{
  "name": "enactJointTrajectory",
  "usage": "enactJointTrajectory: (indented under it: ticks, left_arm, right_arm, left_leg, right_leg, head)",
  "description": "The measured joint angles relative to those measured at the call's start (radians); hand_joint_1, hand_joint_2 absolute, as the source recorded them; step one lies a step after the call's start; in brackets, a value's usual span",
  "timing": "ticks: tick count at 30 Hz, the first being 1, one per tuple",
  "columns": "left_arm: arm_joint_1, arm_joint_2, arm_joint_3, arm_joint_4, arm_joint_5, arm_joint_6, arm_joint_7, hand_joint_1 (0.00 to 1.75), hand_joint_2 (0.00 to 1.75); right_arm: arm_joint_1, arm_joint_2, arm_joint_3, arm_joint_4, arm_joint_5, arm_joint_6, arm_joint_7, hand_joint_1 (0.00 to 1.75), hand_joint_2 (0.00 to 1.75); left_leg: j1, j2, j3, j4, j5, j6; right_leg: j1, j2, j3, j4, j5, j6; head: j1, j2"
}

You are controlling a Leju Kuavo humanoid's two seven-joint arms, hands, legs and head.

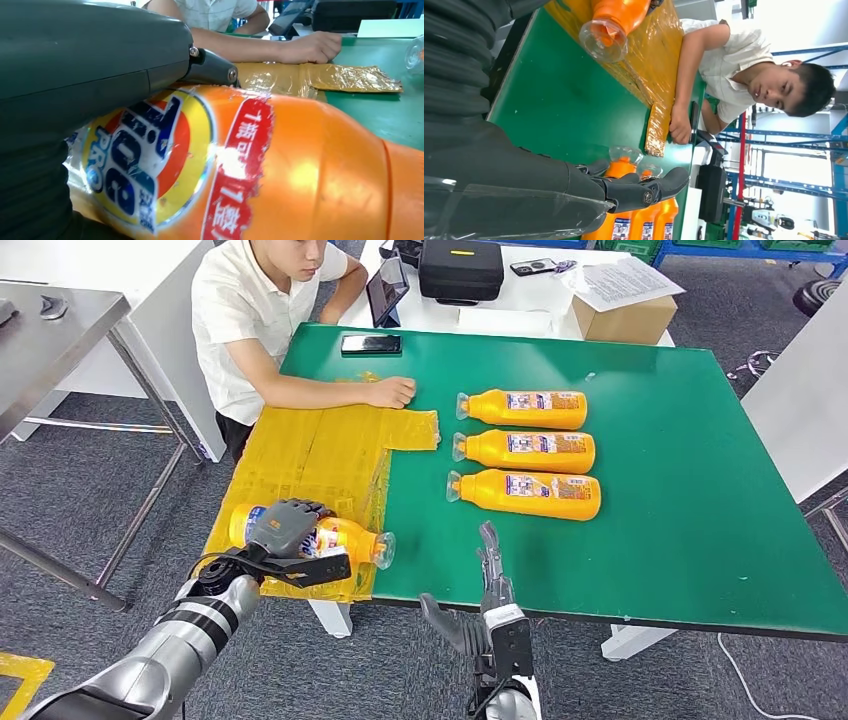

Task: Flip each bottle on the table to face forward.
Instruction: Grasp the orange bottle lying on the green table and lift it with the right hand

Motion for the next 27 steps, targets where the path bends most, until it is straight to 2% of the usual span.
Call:
enactJointTrajectory:
  ticks: [2,7,9,16,24,27]
  left_arm:
    - [-0.006,-0.003,0.012,0.003,0.048,-0.061,0.008,0.0,1.75]
    - [-0.044,-0.009,0.072,0.016,0.207,-0.334,0.087,0.0,1.75]
    - [-0.054,-0.009,0.092,0.022,0.238,-0.379,0.109,0.0,1.75]
    - [-0.064,-0.018,0.143,0.021,0.349,-0.43,0.113,0.0,1.75]
    - [-0.062,-0.029,0.142,-0.032,0.434,-0.489,0.117,0.0,1.75]
    - [-0.037,-0.032,0.129,-0.061,0.455,-0.433,0.052,0.0,1.75]
  right_arm:
    - [0.0,0.0,0.0,0.004,-0.003,-0.002,0.0,0.0,1.75]
    - [-0.004,0.0,-0.004,0.021,-0.015,-0.006,0.0,0.0,1.75]
    - [-0.006,0.0,-0.006,0.029,-0.017,-0.009,0.0,0.0,1.75]
    - [-0.015,0.0,-0.012,0.052,-0.021,-0.022,0.0,0.0,1.75]
    - [-0.022,0.002,-0.015,0.074,-0.022,-0.032,0.0,0.0,1.75]
    - [-0.022,0.002,-0.015,0.079,-0.022,-0.039,0.0,0.0,1.75]
  left_leg:
    - [0.0,0.0,0.0,0.0,0.0,0.0]
    - [0.0,0.001,0.001,0.0,0.0,0.0]
    - [0.0,0.001,0.001,0.0,0.0,0.0]
    - [0.0,0.001,0.002,0.0,-0.001,-0.001]
    - [0.0,0.001,0.0,0.0,0.0,0.0]
    - [0.0,0.001,-0.001,0.0,0.0,0.0]
  right_leg:
    - [0.0,0.0,0.0,0.0,0.0,0.0]
    - [0.0,0.0,0.002,0.0,0.0,0.0]
    - [0.0,0.0,0.002,0.0,0.0,0.0]
    - [0.0,0.0,0.001,0.0,0.0,0.0]
    - [0.0,0.0,0.0,0.0,0.0,0.0]
    - [0.0,0.0,-0.001,0.0,0.0,0.0]
  head:
    - [0.0,0.0]
    - [0.0,0.0]
    - [0.0,0.0]
    - [0.0,0.0]
    - [0.0,0.0]
    - [0.0,0.0]
